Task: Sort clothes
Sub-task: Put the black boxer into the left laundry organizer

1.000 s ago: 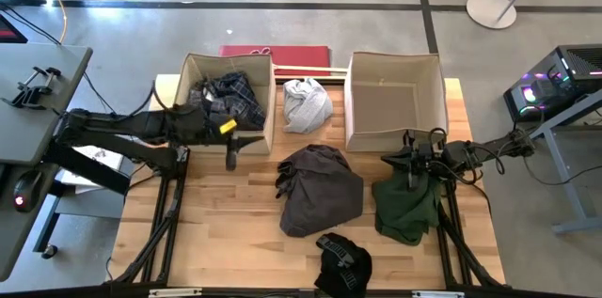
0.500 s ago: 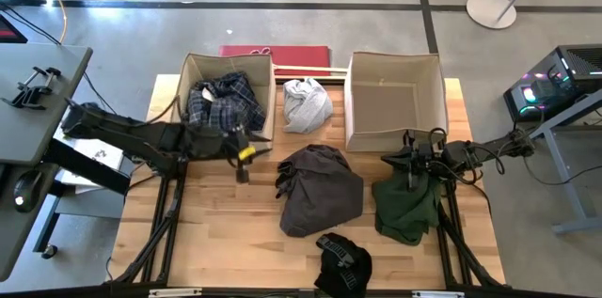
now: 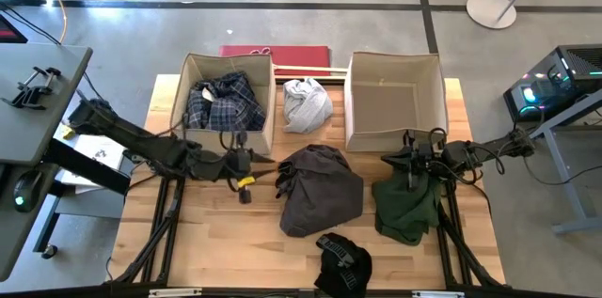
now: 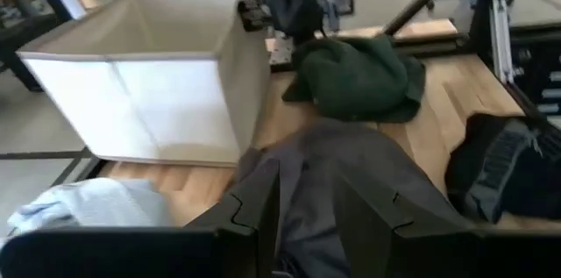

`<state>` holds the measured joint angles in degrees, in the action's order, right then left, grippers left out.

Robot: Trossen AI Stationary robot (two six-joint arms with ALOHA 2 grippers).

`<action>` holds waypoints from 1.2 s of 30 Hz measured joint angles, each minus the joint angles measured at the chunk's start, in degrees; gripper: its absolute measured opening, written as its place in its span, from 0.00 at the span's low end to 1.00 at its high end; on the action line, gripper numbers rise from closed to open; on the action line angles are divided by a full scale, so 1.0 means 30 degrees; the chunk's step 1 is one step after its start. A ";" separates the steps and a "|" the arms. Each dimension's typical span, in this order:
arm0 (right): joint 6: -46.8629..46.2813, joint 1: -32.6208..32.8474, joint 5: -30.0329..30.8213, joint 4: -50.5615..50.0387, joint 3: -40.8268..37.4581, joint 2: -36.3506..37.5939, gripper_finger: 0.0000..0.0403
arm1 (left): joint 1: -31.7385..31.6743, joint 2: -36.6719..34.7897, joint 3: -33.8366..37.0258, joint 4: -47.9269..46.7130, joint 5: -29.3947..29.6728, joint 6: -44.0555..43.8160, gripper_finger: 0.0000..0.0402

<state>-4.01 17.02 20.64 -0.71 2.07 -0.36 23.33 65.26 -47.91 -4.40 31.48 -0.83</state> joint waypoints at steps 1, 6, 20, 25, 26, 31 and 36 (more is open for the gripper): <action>0.0000 -0.0006 0.0000 0.0000 0.0006 0.0000 0.00 | 0.0088 0.0237 0.0214 0.0442 -0.0019 0.0026 0.23; -0.0001 -0.0001 0.0000 0.0000 0.0001 0.0000 0.00 | 0.0263 0.1248 0.0950 0.2781 -0.0049 -0.0674 0.23; 0.0000 -0.0004 0.0000 0.0007 0.0004 0.0000 0.00 | -0.0013 0.7183 0.1532 1.4419 -0.2193 0.0024 0.23; 0.0185 0.0000 0.0245 0.0007 0.0007 0.0000 0.00 | -0.0014 0.8309 0.1517 1.7535 -0.2507 -0.0710 0.23; 0.0360 -0.0002 0.0270 0.0006 0.0004 0.0000 0.00 | 0.0016 0.8289 0.1393 1.7623 -0.2499 -0.0727 0.23; -0.5003 0.0000 0.0273 0.0165 0.0000 0.0000 0.00 | 0.0117 0.7968 0.0831 1.7907 -0.2511 -0.0403 0.23; -1.0090 -0.0073 0.1108 0.0518 0.0000 -0.0007 0.00 | 0.0117 0.7916 0.0694 1.7580 -0.2568 0.0332 0.23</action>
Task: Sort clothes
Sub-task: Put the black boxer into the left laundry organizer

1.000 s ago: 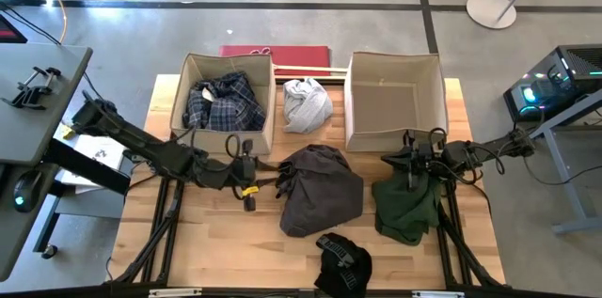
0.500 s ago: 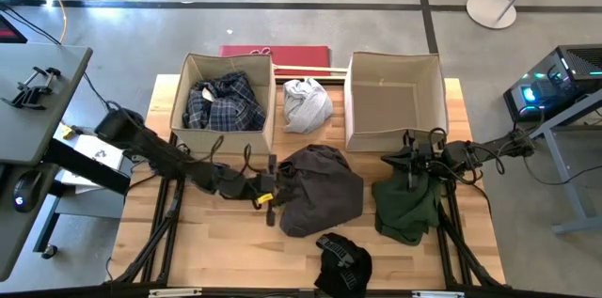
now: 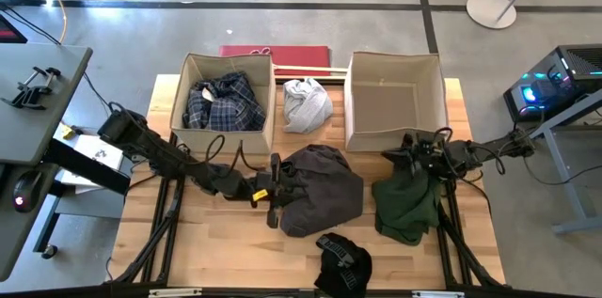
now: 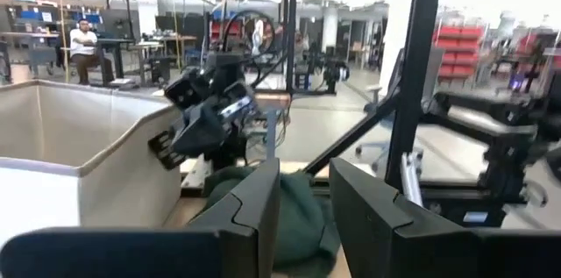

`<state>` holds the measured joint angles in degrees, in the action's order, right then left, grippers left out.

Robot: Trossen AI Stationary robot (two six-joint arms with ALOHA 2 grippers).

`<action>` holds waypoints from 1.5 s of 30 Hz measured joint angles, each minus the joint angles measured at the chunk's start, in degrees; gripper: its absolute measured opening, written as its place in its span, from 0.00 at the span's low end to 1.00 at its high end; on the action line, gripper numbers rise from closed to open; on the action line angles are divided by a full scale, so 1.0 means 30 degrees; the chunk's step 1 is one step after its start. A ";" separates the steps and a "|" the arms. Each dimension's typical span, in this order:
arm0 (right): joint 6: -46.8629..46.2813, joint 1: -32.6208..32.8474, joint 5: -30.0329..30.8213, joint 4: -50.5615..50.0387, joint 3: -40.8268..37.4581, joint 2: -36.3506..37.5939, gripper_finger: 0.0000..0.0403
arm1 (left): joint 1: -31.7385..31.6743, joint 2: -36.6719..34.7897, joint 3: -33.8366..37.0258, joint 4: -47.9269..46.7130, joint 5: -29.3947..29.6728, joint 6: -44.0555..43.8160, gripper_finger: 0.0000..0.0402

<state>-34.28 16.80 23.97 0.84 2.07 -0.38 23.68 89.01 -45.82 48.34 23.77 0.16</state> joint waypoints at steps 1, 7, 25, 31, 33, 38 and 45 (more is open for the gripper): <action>0.0008 0.0000 -0.0363 0.0264 0.0000 -0.0007 0.00 | 0.0000 0.0000 0.0000 -0.0157 -0.0001 0.0007 0.23; 0.1408 0.0086 -0.3461 0.5757 0.0005 -0.0091 0.00 | -0.0007 0.0000 0.0007 -0.0136 -0.0200 -0.0466 0.23; 0.6468 0.3240 -0.4361 0.0978 0.8999 -1.2766 0.05 | -0.0051 0.0007 0.0000 -0.1416 0.0905 -0.0039 0.23; 0.2688 0.3824 -0.5659 -0.4378 1.3395 -1.8543 0.25 | 0.0149 0.0000 0.0000 -0.1996 0.1555 -0.0485 0.23; 0.1526 0.4145 -0.6657 -0.5166 1.4486 -2.0309 0.35 | 0.0288 0.0006 0.0000 -0.2277 0.1575 -0.0488 0.23; 0.1184 0.6067 -0.7752 -0.5448 1.6831 -2.4992 0.59 | 0.0720 0.0000 0.0000 -0.3309 0.2305 -0.0610 0.23; -0.0222 0.7838 -0.7158 -0.6071 1.9838 -3.1364 0.67 | 0.1318 0.0000 0.0000 -0.3565 0.2741 -0.0991 0.23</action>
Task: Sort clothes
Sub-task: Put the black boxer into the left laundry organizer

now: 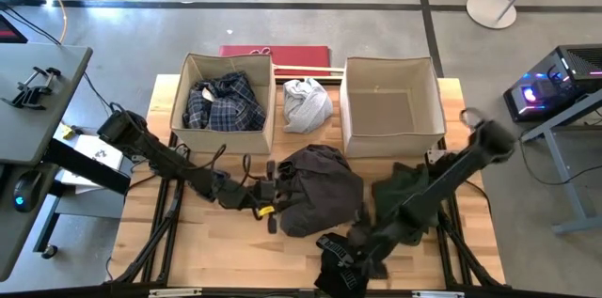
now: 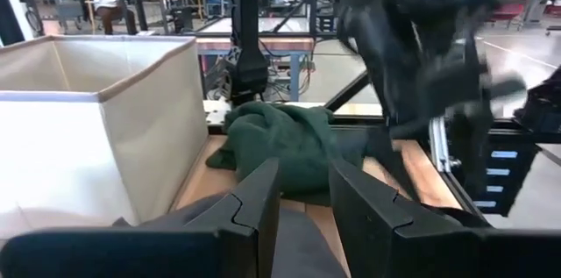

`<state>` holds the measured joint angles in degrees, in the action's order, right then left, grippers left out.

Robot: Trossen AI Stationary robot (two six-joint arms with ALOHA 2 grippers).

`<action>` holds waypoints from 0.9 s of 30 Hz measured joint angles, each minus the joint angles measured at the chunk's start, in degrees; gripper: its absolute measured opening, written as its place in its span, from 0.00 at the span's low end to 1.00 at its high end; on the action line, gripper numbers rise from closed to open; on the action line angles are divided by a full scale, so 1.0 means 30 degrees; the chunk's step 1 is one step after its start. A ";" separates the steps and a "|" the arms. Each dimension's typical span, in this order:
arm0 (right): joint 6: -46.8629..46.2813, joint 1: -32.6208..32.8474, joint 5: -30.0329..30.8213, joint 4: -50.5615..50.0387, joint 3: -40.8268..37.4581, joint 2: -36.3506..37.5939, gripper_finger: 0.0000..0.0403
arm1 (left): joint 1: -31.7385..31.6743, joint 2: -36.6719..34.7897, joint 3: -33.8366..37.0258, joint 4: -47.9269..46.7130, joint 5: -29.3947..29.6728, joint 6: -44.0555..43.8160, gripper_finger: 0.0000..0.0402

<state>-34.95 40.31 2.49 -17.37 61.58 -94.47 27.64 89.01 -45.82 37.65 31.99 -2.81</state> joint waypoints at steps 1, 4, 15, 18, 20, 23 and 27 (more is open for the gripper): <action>-0.0218 0.0032 -0.0015 -0.0067 0.0353 -0.0839 0.67 | 0.0083 0.0000 0.0000 0.0000 0.0036 0.0000 0.23; -0.0274 0.0123 -0.0488 -0.0075 0.1204 -0.2976 0.65 | 0.0254 0.0000 0.0000 -0.0062 0.0041 0.0000 0.23; 0.0466 -0.0125 0.1097 -0.0460 0.1401 -0.5608 0.15 | 0.1145 -0.0157 0.0000 -0.0611 0.1344 0.0576 0.23; 0.1833 -0.0714 0.2819 -0.2485 0.1471 -0.4086 0.04 | 0.1739 -0.0937 0.0000 -0.1158 0.3182 0.1813 0.23; 0.2716 -0.1146 0.4871 -0.2900 0.1833 -0.2423 0.07 | 0.2280 -0.1758 0.0000 -0.1508 0.5362 0.2346 0.23; 0.5325 -0.1894 0.7689 -0.3477 0.1982 0.0877 0.10 | 0.3160 -0.3295 -0.0007 -0.1652 0.8569 0.3628 0.23; 0.8819 -0.3162 0.9700 -0.3151 0.1902 0.4556 0.05 | 0.4662 -0.5089 -0.0015 -0.1726 1.0894 0.6686 0.23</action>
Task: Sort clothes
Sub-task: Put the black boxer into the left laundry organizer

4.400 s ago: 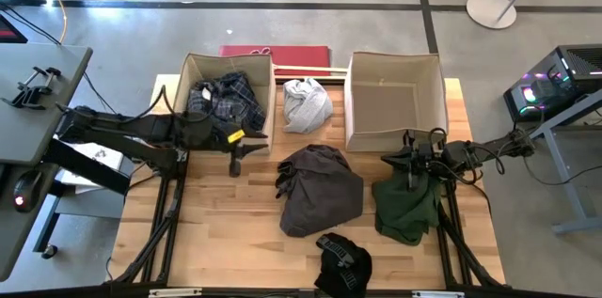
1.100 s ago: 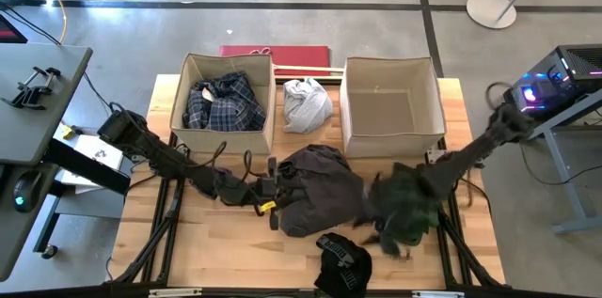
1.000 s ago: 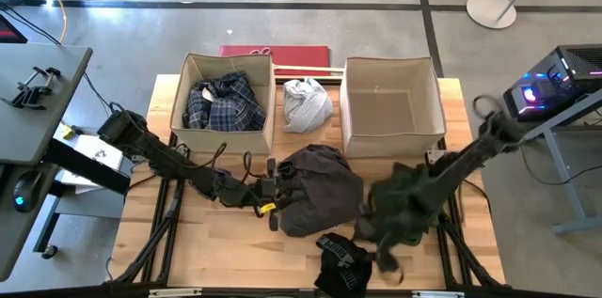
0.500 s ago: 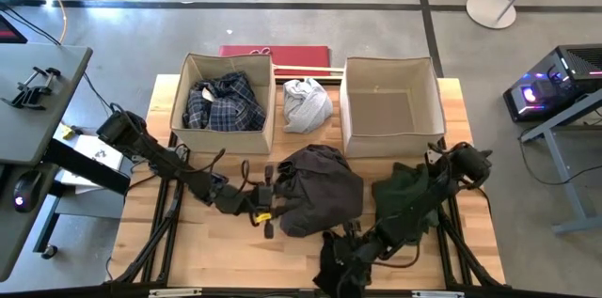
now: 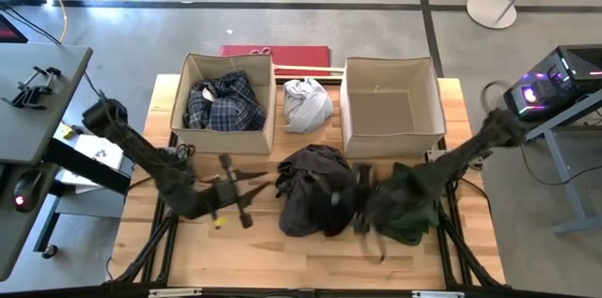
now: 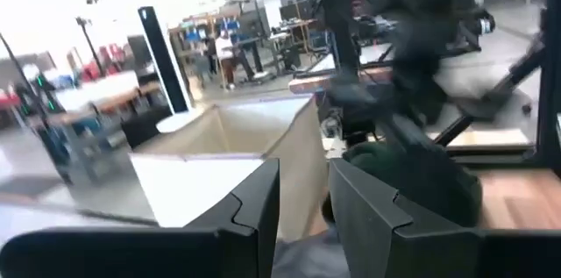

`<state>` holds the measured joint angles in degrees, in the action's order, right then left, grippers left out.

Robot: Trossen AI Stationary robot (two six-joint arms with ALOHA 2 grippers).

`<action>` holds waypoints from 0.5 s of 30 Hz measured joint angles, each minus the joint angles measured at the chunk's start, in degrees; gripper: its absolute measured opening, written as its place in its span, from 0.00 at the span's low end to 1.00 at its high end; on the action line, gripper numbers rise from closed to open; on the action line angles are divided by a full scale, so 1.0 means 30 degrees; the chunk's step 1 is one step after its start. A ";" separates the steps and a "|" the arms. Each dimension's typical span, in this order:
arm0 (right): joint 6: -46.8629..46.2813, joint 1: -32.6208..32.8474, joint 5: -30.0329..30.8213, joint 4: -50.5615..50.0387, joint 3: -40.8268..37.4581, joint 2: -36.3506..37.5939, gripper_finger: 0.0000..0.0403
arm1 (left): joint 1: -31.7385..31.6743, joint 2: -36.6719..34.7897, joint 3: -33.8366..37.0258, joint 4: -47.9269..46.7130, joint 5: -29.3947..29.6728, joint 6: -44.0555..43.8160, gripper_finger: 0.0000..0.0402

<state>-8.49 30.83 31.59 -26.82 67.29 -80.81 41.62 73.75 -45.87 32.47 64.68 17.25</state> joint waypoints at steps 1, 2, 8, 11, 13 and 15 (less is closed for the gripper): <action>0.0874 -0.0289 0.0711 0.0646 0.0026 0.0872 0.04 | 0.0385 -0.0343 0.0000 -0.0028 0.0402 0.0954 0.23; 0.1779 -0.0577 0.1330 0.1230 0.0077 0.1586 0.04 | 0.0661 -0.0677 0.0000 0.0007 0.0746 0.1833 0.23; 0.6722 -0.3804 -0.0831 0.4693 -0.0750 0.3317 0.05 | 0.1098 -0.2081 0.0017 -0.1306 0.4014 0.3456 0.23; 0.7678 -0.6127 -0.4401 0.5192 -0.1126 0.3228 0.05 | 0.0524 -0.2589 0.0359 -0.2210 0.5425 0.3323 0.23; 0.8334 -0.7588 -0.5959 0.5282 -0.1173 0.2897 0.05 | -0.0085 -0.3041 0.0597 -0.2129 0.5934 0.3303 0.23; 0.8976 -0.8805 -0.7294 0.6065 -0.1209 0.2715 0.05 | -0.0753 -0.3591 0.0634 -0.1860 0.5938 0.3297 0.23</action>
<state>18.44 4.41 9.71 -8.63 63.66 -72.66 39.36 62.97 -43.97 26.89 82.49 27.14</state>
